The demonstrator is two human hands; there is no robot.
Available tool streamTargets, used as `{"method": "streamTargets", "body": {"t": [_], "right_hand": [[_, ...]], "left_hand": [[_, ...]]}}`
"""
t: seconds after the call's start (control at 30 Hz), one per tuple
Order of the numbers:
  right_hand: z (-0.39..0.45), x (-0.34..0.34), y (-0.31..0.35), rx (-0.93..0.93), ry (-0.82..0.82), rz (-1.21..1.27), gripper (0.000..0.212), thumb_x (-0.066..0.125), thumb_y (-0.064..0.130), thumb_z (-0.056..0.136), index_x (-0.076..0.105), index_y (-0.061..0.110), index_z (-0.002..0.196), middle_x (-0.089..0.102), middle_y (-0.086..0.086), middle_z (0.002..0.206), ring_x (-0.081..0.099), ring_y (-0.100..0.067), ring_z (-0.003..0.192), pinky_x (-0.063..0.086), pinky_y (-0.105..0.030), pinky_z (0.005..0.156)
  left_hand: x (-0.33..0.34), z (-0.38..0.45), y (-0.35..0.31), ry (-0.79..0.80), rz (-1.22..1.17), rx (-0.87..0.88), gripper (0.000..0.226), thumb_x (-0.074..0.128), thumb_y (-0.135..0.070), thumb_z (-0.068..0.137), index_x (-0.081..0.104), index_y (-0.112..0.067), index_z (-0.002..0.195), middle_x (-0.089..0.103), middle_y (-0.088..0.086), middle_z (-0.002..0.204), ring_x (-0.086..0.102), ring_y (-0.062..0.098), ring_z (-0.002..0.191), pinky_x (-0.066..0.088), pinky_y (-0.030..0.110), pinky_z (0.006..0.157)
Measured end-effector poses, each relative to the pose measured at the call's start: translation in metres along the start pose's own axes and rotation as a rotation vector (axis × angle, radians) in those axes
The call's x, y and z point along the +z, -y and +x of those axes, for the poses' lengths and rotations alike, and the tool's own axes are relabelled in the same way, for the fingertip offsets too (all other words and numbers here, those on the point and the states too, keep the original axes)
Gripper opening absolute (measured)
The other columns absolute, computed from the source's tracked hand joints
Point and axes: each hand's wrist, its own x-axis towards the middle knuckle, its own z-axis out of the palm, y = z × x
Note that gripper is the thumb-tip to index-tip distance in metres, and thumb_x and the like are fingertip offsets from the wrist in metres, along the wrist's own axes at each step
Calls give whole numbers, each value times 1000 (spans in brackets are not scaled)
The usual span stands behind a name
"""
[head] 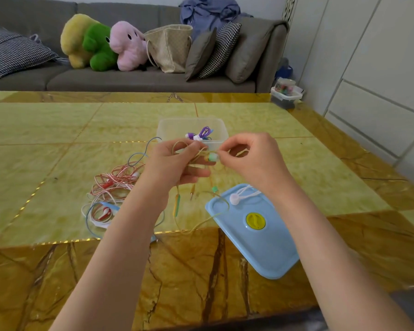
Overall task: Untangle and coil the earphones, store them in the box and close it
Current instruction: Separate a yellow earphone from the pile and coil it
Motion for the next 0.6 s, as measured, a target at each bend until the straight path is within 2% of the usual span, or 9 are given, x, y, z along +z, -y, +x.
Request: {"method": "streamTargets", "body": {"t": [0.1,0.2,0.27,0.37,0.43,0.5,0.6], "right_hand": [[3,-6,-3,30,-36,0,3,71,6,75,72,8,72,68,-3,68,53,-3,57,46,-20,61],[4,-11,-5,54,-18,0,8,71,8,77,70,12,70,61,11,57,52,2,50,41,-10,54],[5,-15,-4,125,-24,163,13,67,6,80,66,13,70,60,9,55,50,0,45,39,-12,49],[5,-19,-2,254,-66,496,18,58,0,86,58,10,71,61,1,55,46,-8,43,32,-17,42],[6,-20,-4,324,-138,630,20,52,0,88,54,8,70,55,-3,58,46,-11,48,33,-20,44],[8,-23,-7,382,-207,695,23,47,4,91,52,8,69,52,-4,63,49,-12,57,39,-23,51],[10,-22,-9,459,-186,896,26,42,5,92,50,7,67,52,-5,64,52,-15,58,47,-27,60]], "left_hand": [[-7,3,2,-52,57,-3,11,60,-22,90,65,-16,82,62,-4,53,37,3,35,28,11,34],[-12,5,3,-51,26,-29,12,61,-22,89,65,-15,81,48,-8,45,31,2,34,24,11,33],[-18,8,2,-83,-85,-70,16,58,-23,91,63,-15,78,44,-9,43,31,1,32,23,11,32],[-25,11,2,-132,-210,-145,18,53,-24,94,59,-14,81,52,-6,44,33,0,31,23,11,31],[-25,10,3,-119,-130,-163,18,57,-31,91,61,-14,88,61,-3,51,37,1,33,24,12,31],[-22,8,3,-46,46,-146,26,63,-41,84,63,-19,97,67,-5,62,44,3,39,26,13,32],[-18,7,5,15,287,-84,29,73,-35,76,64,-25,101,57,-8,64,44,3,41,29,12,37]]}}
